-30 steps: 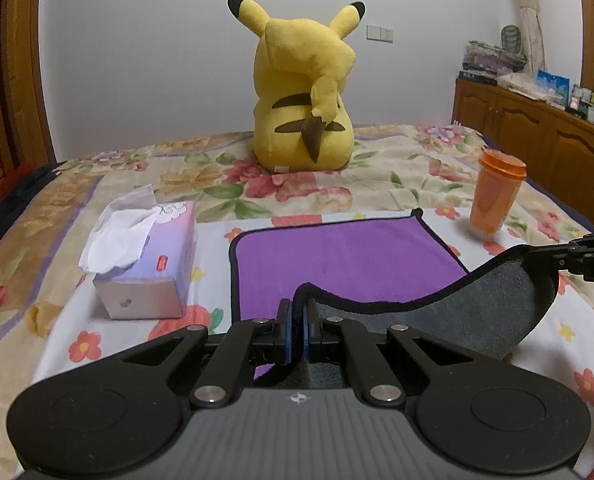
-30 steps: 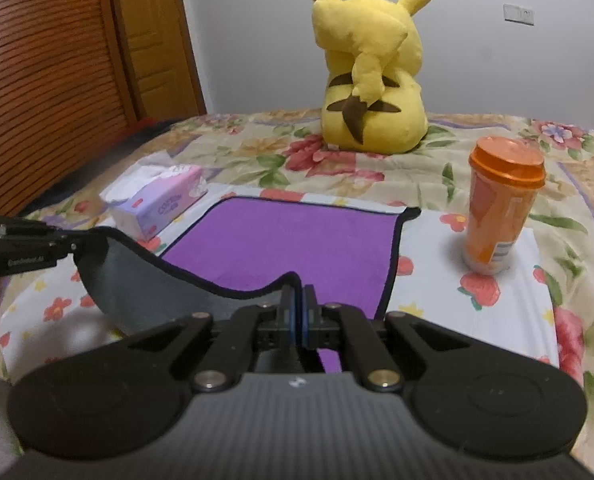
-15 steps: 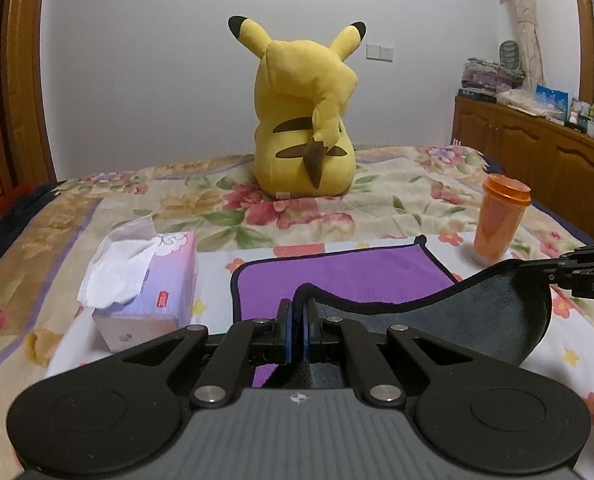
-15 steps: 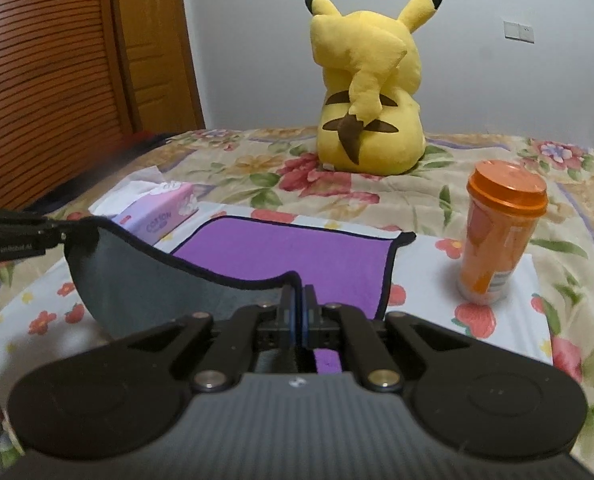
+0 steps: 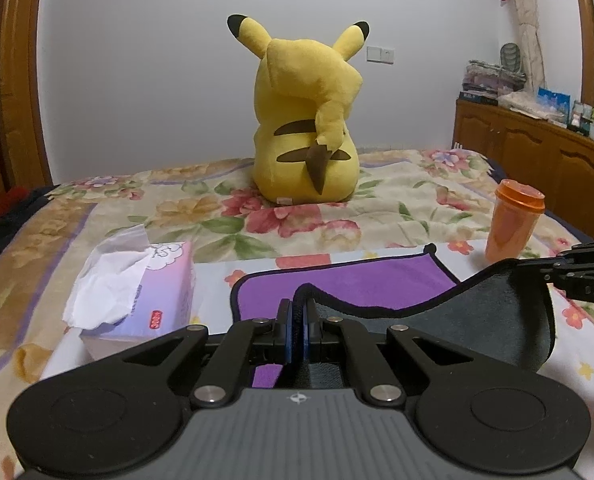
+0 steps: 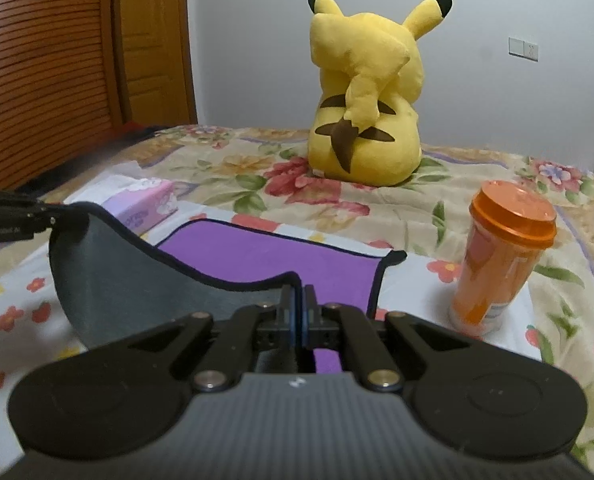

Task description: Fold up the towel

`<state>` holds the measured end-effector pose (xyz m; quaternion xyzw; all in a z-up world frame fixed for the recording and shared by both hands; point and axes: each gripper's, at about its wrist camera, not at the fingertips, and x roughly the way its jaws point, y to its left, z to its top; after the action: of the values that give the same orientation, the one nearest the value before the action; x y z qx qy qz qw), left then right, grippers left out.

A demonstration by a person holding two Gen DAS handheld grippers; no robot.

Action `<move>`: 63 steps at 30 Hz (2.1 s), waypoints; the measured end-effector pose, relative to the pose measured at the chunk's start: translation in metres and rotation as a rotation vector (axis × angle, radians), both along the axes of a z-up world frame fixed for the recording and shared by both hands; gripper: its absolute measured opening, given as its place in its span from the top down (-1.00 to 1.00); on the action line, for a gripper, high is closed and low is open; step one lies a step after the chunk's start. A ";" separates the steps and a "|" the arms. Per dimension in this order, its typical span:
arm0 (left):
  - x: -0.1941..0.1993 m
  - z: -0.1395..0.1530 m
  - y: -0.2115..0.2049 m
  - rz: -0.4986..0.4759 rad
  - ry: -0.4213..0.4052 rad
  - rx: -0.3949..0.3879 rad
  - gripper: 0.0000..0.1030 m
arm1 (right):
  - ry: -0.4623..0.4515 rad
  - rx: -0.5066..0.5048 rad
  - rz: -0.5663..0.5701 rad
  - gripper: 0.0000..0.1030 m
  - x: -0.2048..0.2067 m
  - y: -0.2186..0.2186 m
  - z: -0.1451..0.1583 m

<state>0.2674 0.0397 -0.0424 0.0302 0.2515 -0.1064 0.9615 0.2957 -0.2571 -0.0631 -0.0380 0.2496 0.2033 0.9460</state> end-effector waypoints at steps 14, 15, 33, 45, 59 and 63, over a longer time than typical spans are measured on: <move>0.027 0.007 -0.001 0.007 -0.025 0.017 0.84 | -0.048 -0.010 -0.006 0.93 0.018 0.001 0.013; 0.030 0.006 -0.001 0.010 -0.027 0.018 0.84 | -0.054 -0.013 -0.011 0.93 0.019 0.001 0.013; 0.087 0.013 0.004 0.055 -0.079 0.044 0.84 | -0.119 -0.029 -0.074 0.93 0.066 0.005 0.017; 0.122 -0.010 0.000 0.082 -0.063 0.020 0.84 | -0.138 -0.065 -0.092 0.93 0.095 0.011 -0.002; 0.143 -0.058 -0.008 0.088 -0.006 0.088 0.65 | -0.050 -0.073 -0.135 0.92 0.119 0.009 -0.054; 0.141 -0.060 -0.011 0.083 0.011 0.084 0.25 | -0.042 -0.074 -0.146 0.90 0.118 0.007 -0.056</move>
<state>0.4082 0.0290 -0.1026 0.0595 0.2619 -0.0560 0.9616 0.4138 -0.2499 -0.1196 -0.0590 0.2389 0.1237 0.9613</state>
